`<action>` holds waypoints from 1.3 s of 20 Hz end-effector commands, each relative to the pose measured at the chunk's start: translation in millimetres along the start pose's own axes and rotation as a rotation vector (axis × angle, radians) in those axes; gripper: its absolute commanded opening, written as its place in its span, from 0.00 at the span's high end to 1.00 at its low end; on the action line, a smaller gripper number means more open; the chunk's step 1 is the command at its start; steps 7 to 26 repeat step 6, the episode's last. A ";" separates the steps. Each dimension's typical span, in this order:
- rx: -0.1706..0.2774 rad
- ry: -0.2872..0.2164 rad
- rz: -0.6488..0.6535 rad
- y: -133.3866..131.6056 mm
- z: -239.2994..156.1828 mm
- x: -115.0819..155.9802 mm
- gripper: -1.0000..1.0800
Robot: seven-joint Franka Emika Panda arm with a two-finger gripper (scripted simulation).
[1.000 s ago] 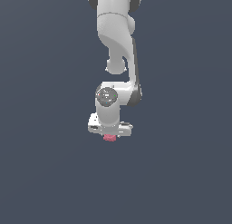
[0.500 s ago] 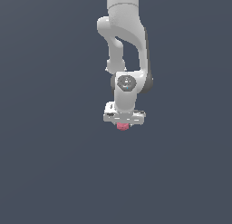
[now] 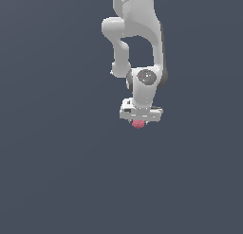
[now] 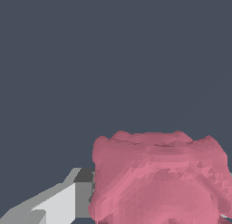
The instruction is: Pick up the object and move it to a goal position.
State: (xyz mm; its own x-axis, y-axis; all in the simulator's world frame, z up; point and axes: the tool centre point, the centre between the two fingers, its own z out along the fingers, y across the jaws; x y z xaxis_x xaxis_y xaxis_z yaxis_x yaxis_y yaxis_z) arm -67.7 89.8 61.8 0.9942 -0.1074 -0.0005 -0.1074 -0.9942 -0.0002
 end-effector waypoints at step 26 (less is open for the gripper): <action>0.000 0.001 0.002 -12.8 -1.9 -12.2 1.00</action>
